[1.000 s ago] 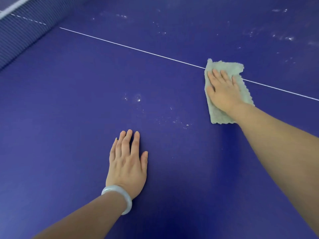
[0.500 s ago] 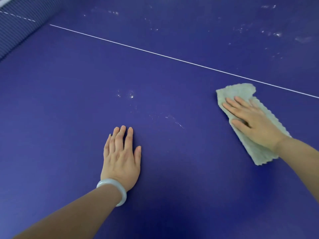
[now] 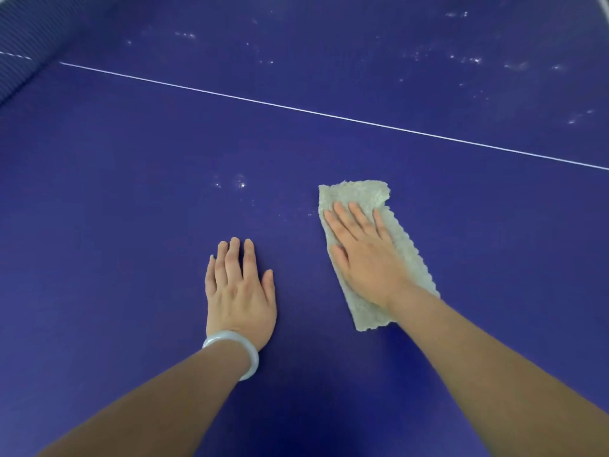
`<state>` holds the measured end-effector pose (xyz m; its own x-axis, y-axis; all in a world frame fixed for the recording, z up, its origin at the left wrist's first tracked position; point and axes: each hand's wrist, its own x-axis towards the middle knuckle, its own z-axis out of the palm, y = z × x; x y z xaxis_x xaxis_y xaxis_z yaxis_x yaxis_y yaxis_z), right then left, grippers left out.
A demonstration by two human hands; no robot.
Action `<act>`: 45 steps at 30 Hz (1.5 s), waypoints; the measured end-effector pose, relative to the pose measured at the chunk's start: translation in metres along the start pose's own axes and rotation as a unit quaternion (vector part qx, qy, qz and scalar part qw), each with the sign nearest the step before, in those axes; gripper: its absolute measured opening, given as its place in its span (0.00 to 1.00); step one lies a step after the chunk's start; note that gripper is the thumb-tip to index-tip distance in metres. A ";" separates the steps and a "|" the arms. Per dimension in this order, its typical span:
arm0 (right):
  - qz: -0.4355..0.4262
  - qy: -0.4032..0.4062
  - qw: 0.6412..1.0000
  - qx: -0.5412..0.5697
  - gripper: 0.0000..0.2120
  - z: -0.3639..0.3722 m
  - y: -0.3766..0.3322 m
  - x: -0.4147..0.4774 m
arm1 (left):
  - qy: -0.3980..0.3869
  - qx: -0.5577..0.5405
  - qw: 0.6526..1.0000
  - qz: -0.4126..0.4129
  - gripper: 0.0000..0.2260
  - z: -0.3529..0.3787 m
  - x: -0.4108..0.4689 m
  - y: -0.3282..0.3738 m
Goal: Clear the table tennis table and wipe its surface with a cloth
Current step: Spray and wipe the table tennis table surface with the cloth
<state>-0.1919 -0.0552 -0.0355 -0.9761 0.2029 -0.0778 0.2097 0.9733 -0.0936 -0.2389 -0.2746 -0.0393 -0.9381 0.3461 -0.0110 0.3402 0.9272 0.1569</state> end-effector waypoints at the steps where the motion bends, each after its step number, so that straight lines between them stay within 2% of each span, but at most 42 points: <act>1: 0.006 -0.002 1.000 0.006 0.28 -0.001 0.012 -0.005 | -0.002 -0.001 1.000 0.001 0.30 0.000 0.000 -0.001; 3: 0.112 0.013 0.993 0.030 0.30 0.001 0.039 -0.032 | -0.005 -0.001 1.000 0.004 0.30 0.000 0.000 -0.002; 6: 0.301 0.032 0.951 0.061 0.32 0.003 0.048 -0.092 | -0.020 -0.001 1.000 0.010 0.29 0.000 0.000 -0.002; 10: 0.377 0.045 0.922 0.068 0.29 0.010 -0.019 -0.115 | -0.026 0.012 0.999 0.015 0.29 0.000 0.001 -0.003; 16: 0.333 0.048 0.941 0.047 0.28 0.016 -0.100 -0.039 | -0.028 -0.011 0.999 0.026 0.27 -0.004 -0.001 -0.005; 19: 0.332 0.041 0.941 0.053 0.28 0.015 -0.104 -0.029 | -0.045 -0.049 0.997 0.037 0.28 -0.009 0.000 -0.009; 24: 0.335 0.041 0.940 0.052 0.28 0.015 -0.104 -0.029 | -0.098 -0.170 0.972 0.129 0.27 -0.030 0.009 -0.059; 26: 0.338 0.044 0.939 0.047 0.28 0.015 -0.104 -0.029 | -0.061 -0.155 0.977 0.133 0.26 -0.038 0.019 -0.099; 28: 0.341 0.045 0.938 0.046 0.28 0.015 -0.104 -0.029 | -0.029 -0.114 0.989 0.095 0.27 -0.040 0.033 -0.137; 31: 0.346 0.044 0.936 0.045 0.27 0.014 -0.105 -0.028 | -0.025 -0.053 0.997 0.059 0.29 -0.037 0.058 -0.171; 35: 0.352 0.044 0.934 0.046 0.27 0.014 -0.106 -0.028 | -0.037 -0.028 0.998 0.035 0.30 -0.030 0.080 -0.177; 41: 0.360 0.036 0.931 0.036 0.28 0.013 -0.106 -0.024 | -0.006 -0.001 0.999 0.036 0.32 -0.022 0.076 -0.176; 45: 0.381 0.019 0.924 0.028 0.28 0.009 -0.094 0.011 | -0.004 0.000 1.000 0.030 0.31 -0.024 0.076 -0.173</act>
<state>-0.2217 -0.1450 -0.0361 -0.5450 0.8315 -0.1075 0.8384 0.5395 -0.0774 -0.3708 -0.4118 -0.0439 -0.9159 0.4014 -0.0101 0.3950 0.9051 0.1572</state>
